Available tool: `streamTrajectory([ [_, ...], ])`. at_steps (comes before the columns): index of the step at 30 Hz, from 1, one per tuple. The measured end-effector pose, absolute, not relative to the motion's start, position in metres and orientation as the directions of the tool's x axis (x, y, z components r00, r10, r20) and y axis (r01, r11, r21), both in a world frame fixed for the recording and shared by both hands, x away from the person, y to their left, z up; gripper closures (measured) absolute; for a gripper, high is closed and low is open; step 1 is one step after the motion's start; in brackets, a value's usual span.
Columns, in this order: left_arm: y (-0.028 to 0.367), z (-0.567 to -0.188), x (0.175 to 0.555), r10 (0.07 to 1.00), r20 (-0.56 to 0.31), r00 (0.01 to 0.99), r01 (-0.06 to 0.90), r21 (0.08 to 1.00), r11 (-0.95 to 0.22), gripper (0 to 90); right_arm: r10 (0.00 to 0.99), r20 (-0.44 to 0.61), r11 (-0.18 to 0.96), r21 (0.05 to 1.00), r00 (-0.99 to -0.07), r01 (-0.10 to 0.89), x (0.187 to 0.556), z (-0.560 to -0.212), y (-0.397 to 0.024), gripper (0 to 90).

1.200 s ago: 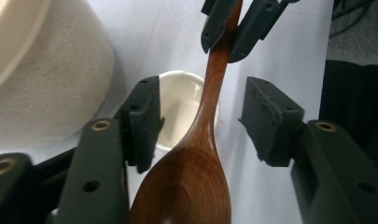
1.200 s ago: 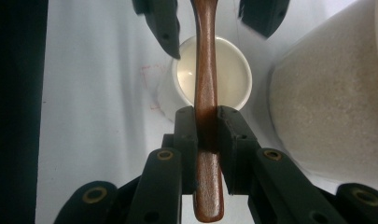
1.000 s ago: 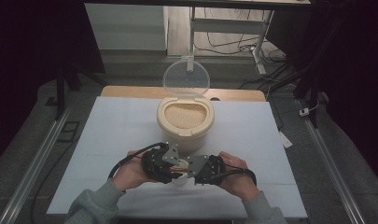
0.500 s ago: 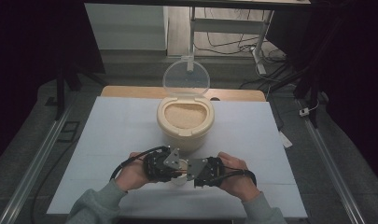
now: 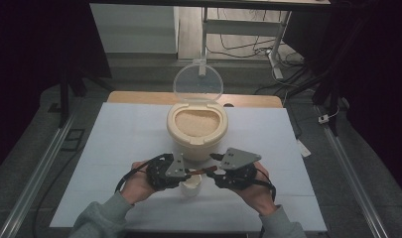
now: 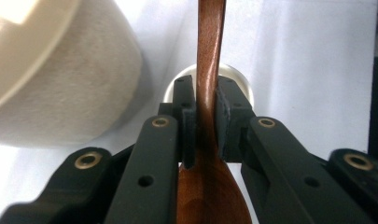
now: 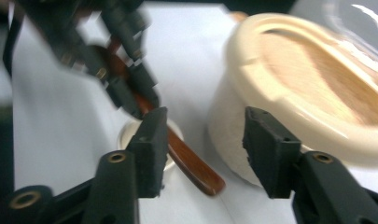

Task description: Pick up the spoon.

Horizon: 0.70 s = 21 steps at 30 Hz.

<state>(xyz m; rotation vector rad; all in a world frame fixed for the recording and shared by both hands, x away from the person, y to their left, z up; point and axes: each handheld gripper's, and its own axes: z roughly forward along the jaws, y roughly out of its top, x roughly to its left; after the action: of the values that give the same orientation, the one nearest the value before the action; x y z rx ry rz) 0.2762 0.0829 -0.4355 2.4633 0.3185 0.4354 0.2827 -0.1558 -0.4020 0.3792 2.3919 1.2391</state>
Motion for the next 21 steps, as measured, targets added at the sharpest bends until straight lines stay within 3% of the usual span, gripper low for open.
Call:
streamTrajectory([
  [3,0.087,-0.434,0.276,0.346,0.237,0.908,0.129,0.626,-0.769,79.3,0.529,-0.143,0.475,0.867,-0.836,0.153,0.284,-0.403,-0.169,43.2],
  [8,0.089,-0.432,0.276,0.374,0.247,0.894,0.130,0.656,-0.743,79.3,0.606,-0.024,0.361,0.899,-0.795,0.248,0.286,-0.412,-0.183,35.0],
  [21,0.088,-0.428,0.271,0.437,0.279,0.855,0.106,0.731,-0.674,79.3,0.636,0.129,0.220,0.915,-0.761,0.339,0.282,-0.427,-0.166,31.9],
])
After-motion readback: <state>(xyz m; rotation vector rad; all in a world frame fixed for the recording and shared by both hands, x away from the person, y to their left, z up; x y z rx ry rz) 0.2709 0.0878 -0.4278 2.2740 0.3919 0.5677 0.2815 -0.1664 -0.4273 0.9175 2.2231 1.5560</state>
